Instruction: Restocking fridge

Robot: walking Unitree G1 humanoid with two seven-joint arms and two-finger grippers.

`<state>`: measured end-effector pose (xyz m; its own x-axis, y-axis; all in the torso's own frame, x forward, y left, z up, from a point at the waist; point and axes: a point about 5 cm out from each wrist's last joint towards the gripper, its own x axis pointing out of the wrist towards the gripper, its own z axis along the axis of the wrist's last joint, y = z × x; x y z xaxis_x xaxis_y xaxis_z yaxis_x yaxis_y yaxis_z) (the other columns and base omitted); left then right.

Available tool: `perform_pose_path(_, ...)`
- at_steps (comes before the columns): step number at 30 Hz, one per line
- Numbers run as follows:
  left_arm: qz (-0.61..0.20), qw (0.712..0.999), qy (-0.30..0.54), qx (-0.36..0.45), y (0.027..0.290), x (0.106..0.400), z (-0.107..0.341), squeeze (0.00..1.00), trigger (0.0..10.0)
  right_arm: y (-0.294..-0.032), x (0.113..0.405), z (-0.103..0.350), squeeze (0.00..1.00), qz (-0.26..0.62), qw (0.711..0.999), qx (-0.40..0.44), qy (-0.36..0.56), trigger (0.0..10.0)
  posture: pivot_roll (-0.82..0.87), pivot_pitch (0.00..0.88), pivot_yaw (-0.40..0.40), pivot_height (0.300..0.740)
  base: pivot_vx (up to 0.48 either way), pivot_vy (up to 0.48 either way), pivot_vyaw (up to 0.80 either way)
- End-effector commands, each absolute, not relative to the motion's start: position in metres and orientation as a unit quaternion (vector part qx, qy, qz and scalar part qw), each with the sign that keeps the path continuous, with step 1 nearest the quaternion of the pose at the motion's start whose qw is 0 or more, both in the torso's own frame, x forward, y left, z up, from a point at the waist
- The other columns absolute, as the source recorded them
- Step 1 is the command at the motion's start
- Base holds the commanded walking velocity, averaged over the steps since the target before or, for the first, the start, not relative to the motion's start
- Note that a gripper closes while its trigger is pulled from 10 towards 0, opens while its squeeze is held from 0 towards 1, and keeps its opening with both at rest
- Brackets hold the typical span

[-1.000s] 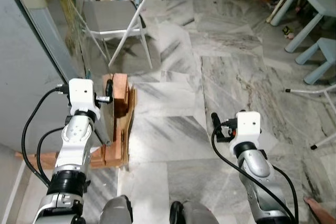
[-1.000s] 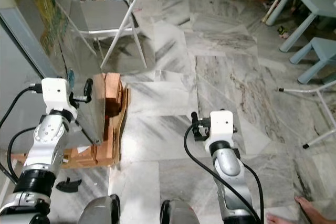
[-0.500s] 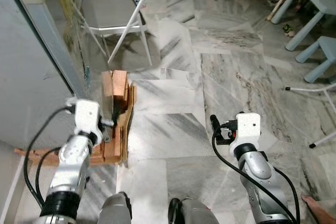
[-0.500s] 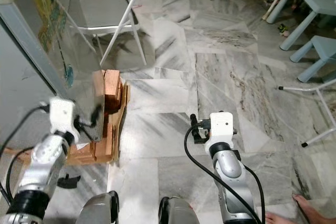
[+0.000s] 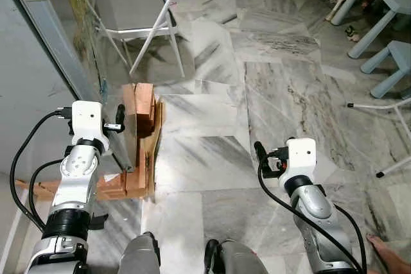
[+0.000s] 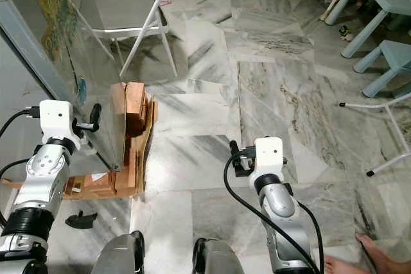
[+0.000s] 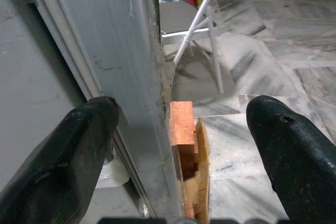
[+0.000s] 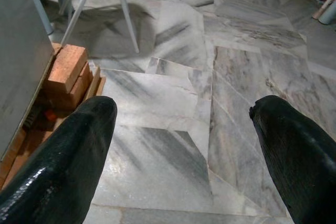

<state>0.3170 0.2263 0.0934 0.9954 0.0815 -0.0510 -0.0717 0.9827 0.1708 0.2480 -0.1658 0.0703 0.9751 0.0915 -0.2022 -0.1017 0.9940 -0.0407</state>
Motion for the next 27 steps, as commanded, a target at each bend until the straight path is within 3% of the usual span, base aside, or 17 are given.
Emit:
perform_pose_path(1, 0.052, 0.995, 0.016, 0.088, 0.228, 0.323, 0.1, 0.0, 10.0, -0.17, 0.247, 0.074, 0.0, 0.042, 0.994, -0.029, 0.098, 10.0, 0.01, 0.162, -0.112, 0.74, 0.0, 0.0, 0.0)
perform_pose_path(9, 0.114, 0.988, -0.005, 0.106, 0.235, 0.336, 0.115, 0.0, 10.0, -0.171, 0.247, 0.075, 0.0, 0.04, 0.994, -0.03, 0.095, 10.0, 0.01, 0.156, -0.109, 0.74, 0.0, 0.0, 0.0)
perform_pose_path(20, 0.082, 0.992, -0.072, 0.063, 0.211, 0.357, 0.153, 0.0, 10.0, -0.171, 0.246, 0.073, 0.0, 0.041, 0.994, -0.029, 0.098, 10.0, 0.02, 0.152, -0.108, 0.74, 0.0, 0.0, 0.0)
perform_pose_path(21, 0.068, 0.993, -0.082, 0.048, 0.201, 0.36, 0.161, 0.0, 10.0, -0.171, 0.246, 0.072, 0.0, 0.042, 0.994, -0.029, 0.099, 10.0, 0.02, 0.148, -0.11, 0.74, 0.0, 0.0, 0.0)
perform_pose_path(23, -0.041, 0.989, -0.131, 0.055, 0.154, 0.364, 0.19, 0.0, 10.0, -0.171, 0.247, 0.071, 0.0, 0.046, 0.993, -0.027, 0.104, 10.0, 0.03, 0.147, -0.115, 0.74, 0.0, 0.0, 0.0)
perform_pose_path(24, -0.208, 0.963, -0.165, 0.039, 0.085, 0.348, 0.213, 0.0, 10.0, -0.17, 0.248, 0.069, 0.0, 0.053, 0.992, -0.026, 0.109, 10.0, 0.04, 0.145, -0.119, 0.74, 0.0, 0.0, 0.0)
perform_pose_path(27, -0.343, 0.922, -0.18, 0.014, 0.033, 0.32, 0.224, 0.0, 10.0, -0.168, 0.249, 0.066, 0.0, 0.058, 0.991, -0.023, 0.116, 10.0, 0.04, 0.142, -0.116, 0.74, 0.0, 0.0, 0.0)
